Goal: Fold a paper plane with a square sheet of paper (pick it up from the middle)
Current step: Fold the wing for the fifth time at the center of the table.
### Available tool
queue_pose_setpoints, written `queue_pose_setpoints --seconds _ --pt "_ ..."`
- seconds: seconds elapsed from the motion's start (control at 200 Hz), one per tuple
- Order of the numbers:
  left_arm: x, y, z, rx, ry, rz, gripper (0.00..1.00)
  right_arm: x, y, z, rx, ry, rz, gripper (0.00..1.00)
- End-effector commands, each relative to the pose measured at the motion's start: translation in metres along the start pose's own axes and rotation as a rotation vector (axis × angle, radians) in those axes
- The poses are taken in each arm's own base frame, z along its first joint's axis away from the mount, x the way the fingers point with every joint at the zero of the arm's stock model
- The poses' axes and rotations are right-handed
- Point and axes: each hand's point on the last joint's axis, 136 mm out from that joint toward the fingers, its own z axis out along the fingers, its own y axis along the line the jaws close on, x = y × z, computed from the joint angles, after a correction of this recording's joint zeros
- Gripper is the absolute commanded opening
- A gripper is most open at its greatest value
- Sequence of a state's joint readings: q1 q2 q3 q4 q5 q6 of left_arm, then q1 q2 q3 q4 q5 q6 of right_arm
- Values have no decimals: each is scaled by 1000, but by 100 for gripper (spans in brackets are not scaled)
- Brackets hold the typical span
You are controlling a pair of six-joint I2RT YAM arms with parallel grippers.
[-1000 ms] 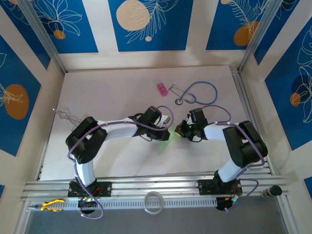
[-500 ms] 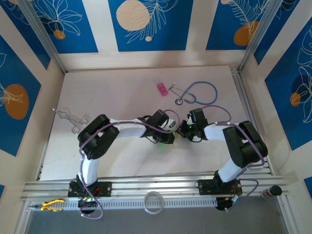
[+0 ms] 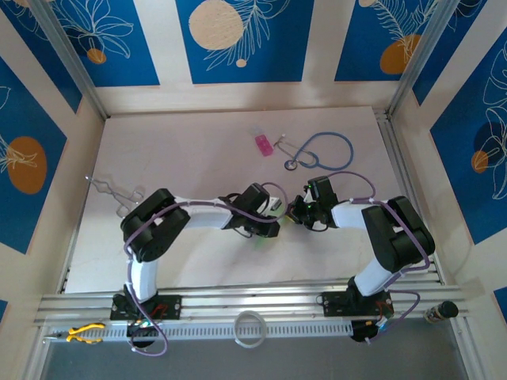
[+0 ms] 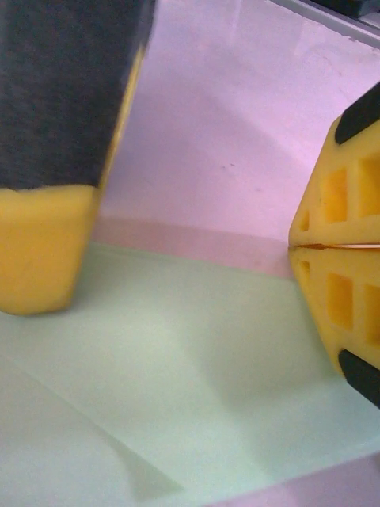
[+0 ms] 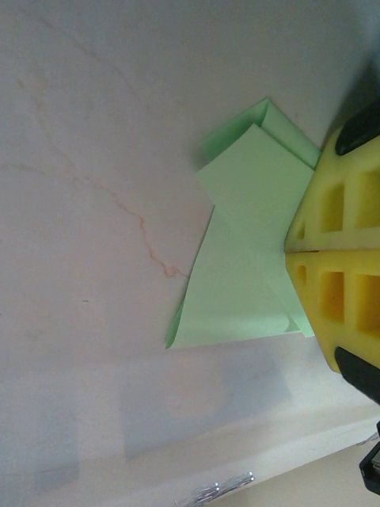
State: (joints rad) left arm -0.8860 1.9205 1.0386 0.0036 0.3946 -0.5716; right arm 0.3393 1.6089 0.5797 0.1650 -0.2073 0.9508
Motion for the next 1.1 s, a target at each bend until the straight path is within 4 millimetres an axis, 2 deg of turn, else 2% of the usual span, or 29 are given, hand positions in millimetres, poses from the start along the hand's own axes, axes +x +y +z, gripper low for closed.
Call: queue_pose_setpoints --seconds 0.0,0.44,0.58,0.78,0.92,1.095 --pt "48 22 -4 -66 122 -71 10 21 -58 4 187 49 74 0" --pt "94 40 -31 -121 168 -66 11 20 -56 4 175 47 71 0" --pt "96 38 -38 -108 154 -56 9 19 -54 3 172 43 71 0" --pt "105 43 -49 -138 149 -51 5 18 -52 2 170 41 70 0" --pt "93 32 -61 -111 79 -20 3 18 -49 1 164 42 68 0" --pt "50 5 -75 -47 -60 26 3 16 -43 0 144 40 59 0"
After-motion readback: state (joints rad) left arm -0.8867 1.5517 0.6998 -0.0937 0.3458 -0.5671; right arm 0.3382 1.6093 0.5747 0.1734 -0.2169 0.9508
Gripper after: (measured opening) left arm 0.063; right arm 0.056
